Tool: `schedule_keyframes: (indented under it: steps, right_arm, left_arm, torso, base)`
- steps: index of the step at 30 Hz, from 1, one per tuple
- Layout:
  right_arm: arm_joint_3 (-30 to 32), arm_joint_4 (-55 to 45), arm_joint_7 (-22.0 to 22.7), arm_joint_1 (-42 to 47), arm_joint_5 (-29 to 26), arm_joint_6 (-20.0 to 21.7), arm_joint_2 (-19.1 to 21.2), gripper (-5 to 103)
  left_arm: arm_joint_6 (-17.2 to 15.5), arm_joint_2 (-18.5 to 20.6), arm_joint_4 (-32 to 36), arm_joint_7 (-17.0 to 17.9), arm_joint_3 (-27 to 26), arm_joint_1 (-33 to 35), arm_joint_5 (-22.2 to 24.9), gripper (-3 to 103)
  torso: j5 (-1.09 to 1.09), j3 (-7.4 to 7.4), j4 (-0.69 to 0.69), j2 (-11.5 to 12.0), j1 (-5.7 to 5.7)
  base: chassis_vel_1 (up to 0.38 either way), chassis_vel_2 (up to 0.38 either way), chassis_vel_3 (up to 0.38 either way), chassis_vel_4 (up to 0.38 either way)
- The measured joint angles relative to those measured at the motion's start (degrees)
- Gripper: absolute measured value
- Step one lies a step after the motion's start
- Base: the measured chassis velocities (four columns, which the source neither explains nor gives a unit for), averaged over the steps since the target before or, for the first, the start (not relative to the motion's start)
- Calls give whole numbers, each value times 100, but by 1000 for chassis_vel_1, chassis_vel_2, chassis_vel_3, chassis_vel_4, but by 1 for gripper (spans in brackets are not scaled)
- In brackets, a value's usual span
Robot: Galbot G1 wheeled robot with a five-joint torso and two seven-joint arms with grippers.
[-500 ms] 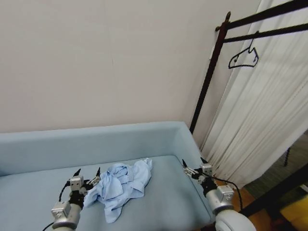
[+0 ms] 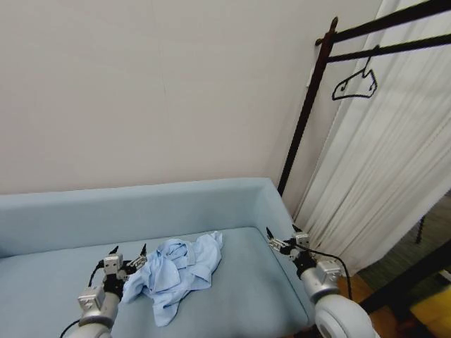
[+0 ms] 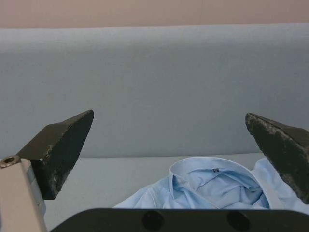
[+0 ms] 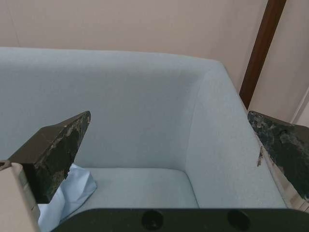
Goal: Pick up the clothes from the sofa and hang them on the clothes hanger.
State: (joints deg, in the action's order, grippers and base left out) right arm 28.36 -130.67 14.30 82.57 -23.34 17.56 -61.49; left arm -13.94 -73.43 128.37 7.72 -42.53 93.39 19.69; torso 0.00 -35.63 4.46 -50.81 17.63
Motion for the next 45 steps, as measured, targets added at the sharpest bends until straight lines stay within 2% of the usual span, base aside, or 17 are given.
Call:
schedule_keyframes:
  steps: [45]
  right_arm:
    - [-263,289,-18,-241,-254,-130,175,100]
  left_arm:
    - [-318,241,-447,187,80,-510,339,100]
  torso:
    - [0,0,0,0,0]
  base:
    - [0,0,0,0]
